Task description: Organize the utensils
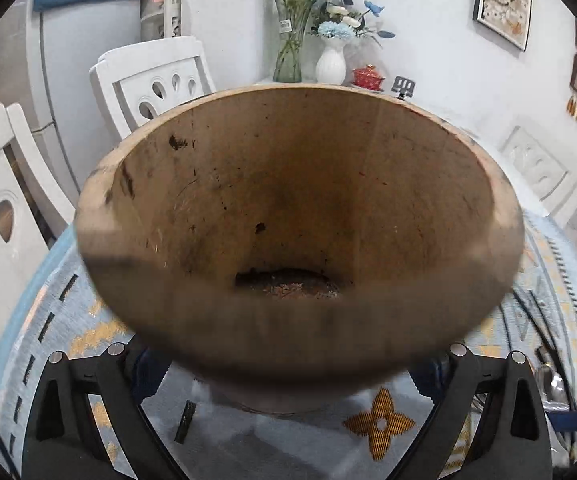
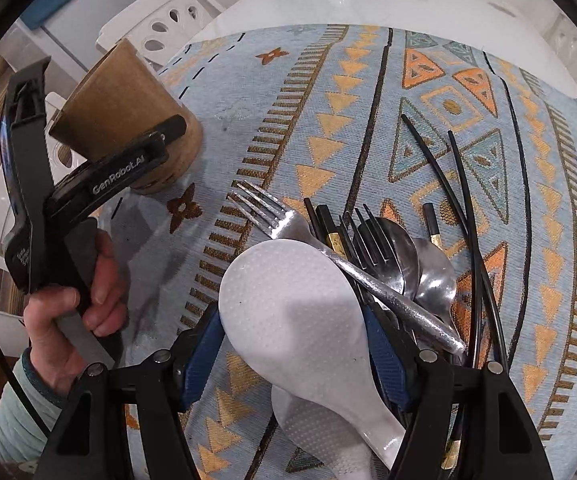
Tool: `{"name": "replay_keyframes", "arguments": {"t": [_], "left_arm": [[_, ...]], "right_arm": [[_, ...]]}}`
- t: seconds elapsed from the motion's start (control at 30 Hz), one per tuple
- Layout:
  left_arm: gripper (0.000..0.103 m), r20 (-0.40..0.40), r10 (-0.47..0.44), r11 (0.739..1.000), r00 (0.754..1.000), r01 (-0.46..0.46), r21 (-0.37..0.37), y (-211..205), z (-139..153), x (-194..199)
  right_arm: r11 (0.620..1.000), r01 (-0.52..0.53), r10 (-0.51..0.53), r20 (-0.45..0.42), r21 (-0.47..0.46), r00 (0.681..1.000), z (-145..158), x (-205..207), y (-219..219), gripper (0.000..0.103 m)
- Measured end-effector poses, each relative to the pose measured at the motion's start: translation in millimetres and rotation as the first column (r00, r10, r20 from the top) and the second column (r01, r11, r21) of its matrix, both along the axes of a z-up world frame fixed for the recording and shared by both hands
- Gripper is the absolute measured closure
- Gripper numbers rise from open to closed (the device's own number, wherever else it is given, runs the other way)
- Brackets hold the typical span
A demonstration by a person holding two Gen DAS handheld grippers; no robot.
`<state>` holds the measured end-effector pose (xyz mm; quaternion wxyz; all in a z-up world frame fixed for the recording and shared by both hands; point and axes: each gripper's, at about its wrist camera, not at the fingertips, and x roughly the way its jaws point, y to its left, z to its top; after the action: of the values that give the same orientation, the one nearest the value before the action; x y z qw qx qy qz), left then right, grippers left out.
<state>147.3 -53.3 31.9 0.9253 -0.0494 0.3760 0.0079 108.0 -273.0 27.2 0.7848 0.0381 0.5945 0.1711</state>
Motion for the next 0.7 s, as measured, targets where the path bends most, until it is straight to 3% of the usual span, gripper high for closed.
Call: {"name": "replay_keyframes", "arguments": {"t": [0.37,0.57,0.7], "left_arm": [[0.007,-0.014,-0.117,0.992,0.993,0.117,0.054,28.3,15.1,-99.0],[0.007,-0.031,-0.154,0.986,0.988,0.156,0.066,30.9,1.2,-126.8],[0.007,0.002,-0.158,0.985,0.987,0.158,0.075,33.0,1.5,-139.2]], "right_arm": [[1.000,0.018,-0.018,0.021,-0.001,1.000,10.0,-16.7,7.6,0.035],[0.999,0.027,-0.026,0.013,-0.045,1.000,6.9,-24.2,22.7,0.035],[0.996,0.034,-0.032,0.035,-0.078,0.999,12.0,-32.5,32.3,0.035]]}}
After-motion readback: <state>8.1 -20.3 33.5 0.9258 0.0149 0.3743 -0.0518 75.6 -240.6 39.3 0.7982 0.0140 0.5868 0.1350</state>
